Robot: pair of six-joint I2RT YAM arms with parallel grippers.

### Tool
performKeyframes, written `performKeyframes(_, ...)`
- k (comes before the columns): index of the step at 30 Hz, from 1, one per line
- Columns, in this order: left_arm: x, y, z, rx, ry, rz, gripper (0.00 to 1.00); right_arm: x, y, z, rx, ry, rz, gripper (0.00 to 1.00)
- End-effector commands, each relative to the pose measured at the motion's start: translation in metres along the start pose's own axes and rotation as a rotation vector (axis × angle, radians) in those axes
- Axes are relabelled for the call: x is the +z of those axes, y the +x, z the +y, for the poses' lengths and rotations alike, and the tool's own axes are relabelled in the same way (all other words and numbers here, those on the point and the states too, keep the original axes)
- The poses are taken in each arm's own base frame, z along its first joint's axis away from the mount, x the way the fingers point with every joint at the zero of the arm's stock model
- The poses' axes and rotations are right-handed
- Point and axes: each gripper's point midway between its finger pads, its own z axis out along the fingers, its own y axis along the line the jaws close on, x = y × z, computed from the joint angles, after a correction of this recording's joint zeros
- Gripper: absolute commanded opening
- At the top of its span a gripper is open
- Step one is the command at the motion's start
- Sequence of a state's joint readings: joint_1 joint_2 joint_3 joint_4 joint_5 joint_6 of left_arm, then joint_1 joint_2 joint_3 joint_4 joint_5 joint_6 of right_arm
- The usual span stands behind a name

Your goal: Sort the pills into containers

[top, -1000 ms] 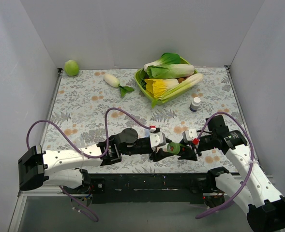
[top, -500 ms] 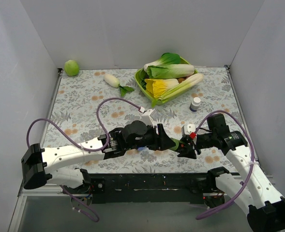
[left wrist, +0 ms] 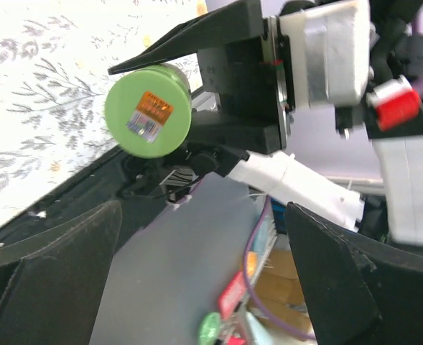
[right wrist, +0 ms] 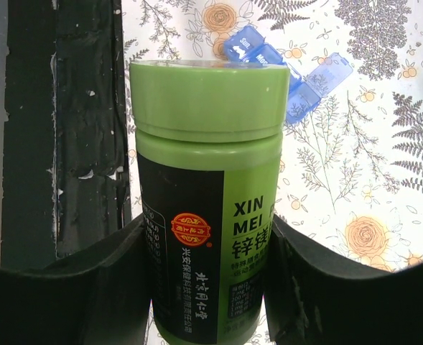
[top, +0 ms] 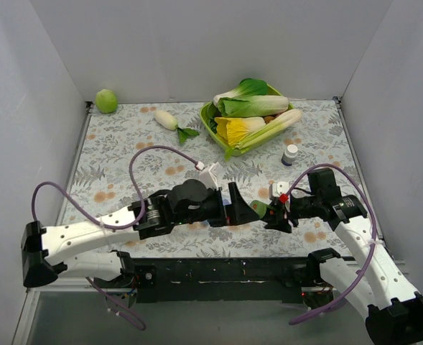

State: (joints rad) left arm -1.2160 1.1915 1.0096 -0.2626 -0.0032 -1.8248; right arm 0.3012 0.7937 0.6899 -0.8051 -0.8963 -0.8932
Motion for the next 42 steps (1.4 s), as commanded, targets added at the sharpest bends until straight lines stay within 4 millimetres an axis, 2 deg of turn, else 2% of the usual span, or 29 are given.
performKeyframes(1,-0.041,-0.005,0.004,0.325,0.125,-0.048,0.98,-0.003,-0.019,0.004,-0.082,-0.028,-0.07,0.08)
performKeyframes(2,-0.046,0.003,0.006,0.498,0.181,-0.016,0.98,-0.003,-0.02,0.007,-0.095,-0.041,-0.078,0.09)
performKeyframes(5,-0.059,0.011,0.003,0.753,0.303,-0.022,0.98,-0.003,-0.024,0.02,-0.145,-0.1,-0.116,0.09)
performKeyframes(6,-0.061,0.013,0.003,0.906,0.346,-0.025,0.98,-0.003,-0.026,0.023,-0.153,-0.117,-0.132,0.09)
performKeyframes(7,-0.062,0.009,-0.003,0.972,0.384,-0.069,0.98,-0.003,-0.026,0.026,-0.156,-0.128,-0.137,0.1)
performKeyframes(9,-0.057,0.012,0.002,1.177,0.437,-0.098,0.98,-0.003,-0.028,0.027,-0.16,-0.138,-0.148,0.1)
performKeyframes(10,-0.055,0.008,-0.007,1.241,0.474,-0.155,0.98,-0.003,-0.029,0.027,-0.161,-0.141,-0.149,0.1)
performKeyframes(12,-0.042,0.005,-0.006,1.363,0.482,-0.174,0.98,-0.003,-0.028,0.027,-0.16,-0.14,-0.146,0.1)
performKeyframes(13,-0.037,0.004,-0.009,1.391,0.488,-0.179,0.98,-0.003,-0.028,0.027,-0.159,-0.138,-0.144,0.1)
performKeyframes(14,-0.022,0.006,-0.003,1.413,0.471,-0.142,0.98,-0.003,-0.027,0.026,-0.16,-0.136,-0.143,0.1)
performKeyframes(16,-0.013,0.002,-0.014,1.458,0.479,-0.156,0.98,-0.003,-0.026,0.027,-0.159,-0.137,-0.141,0.1)
performKeyframes(17,-0.001,0.004,-0.009,1.468,0.467,-0.133,0.98,-0.003,-0.027,0.027,-0.161,-0.136,-0.142,0.1)
performKeyframes(20,0.006,0.001,-0.016,1.489,0.475,-0.167,0.98,-0.002,-0.026,0.026,-0.16,-0.135,-0.142,0.1)
performKeyframes(24,0.016,0.005,-0.015,1.471,0.474,-0.148,0.93,-0.002,-0.025,0.026,-0.164,-0.129,-0.144,0.1)
performKeyframes(28,0.018,0.005,-0.016,1.412,0.467,-0.137,0.7,-0.002,-0.024,0.025,-0.163,-0.124,-0.141,0.1)
performKeyframes(29,0.017,0.007,-0.017,1.396,0.471,-0.133,0.58,-0.002,-0.024,0.025,-0.16,-0.121,-0.141,0.1)
performKeyframes(31,0.018,0.009,-0.014,1.35,0.465,-0.113,0.46,-0.002,-0.023,0.023,-0.154,-0.112,-0.134,0.1)
performKeyframes(32,0.018,0.009,-0.015,1.327,0.46,-0.113,0.2,-0.002,-0.023,0.022,-0.152,-0.11,-0.133,0.09)
performKeyframes(34,0.02,0.007,-0.01,1.237,0.412,-0.093,0.0,-0.002,-0.023,0.021,-0.15,-0.101,-0.125,0.09)
performKeyframes(36,0.022,0.005,-0.011,1.146,0.375,-0.083,0.0,-0.002,-0.022,0.017,-0.138,-0.083,-0.11,0.09)
performKeyframes(39,0.024,-0.006,-0.003,0.867,0.242,-0.086,0.0,-0.003,-0.019,0.009,-0.112,-0.044,-0.087,0.08)
performKeyframes(40,0.025,-0.012,0.005,0.654,0.156,-0.099,0.0,-0.003,-0.018,0.006,-0.103,-0.032,-0.079,0.08)
performKeyframes(42,0.022,-0.018,0.015,0.439,0.107,-0.093,0.0,-0.004,-0.017,-0.003,-0.082,0.015,-0.059,0.08)
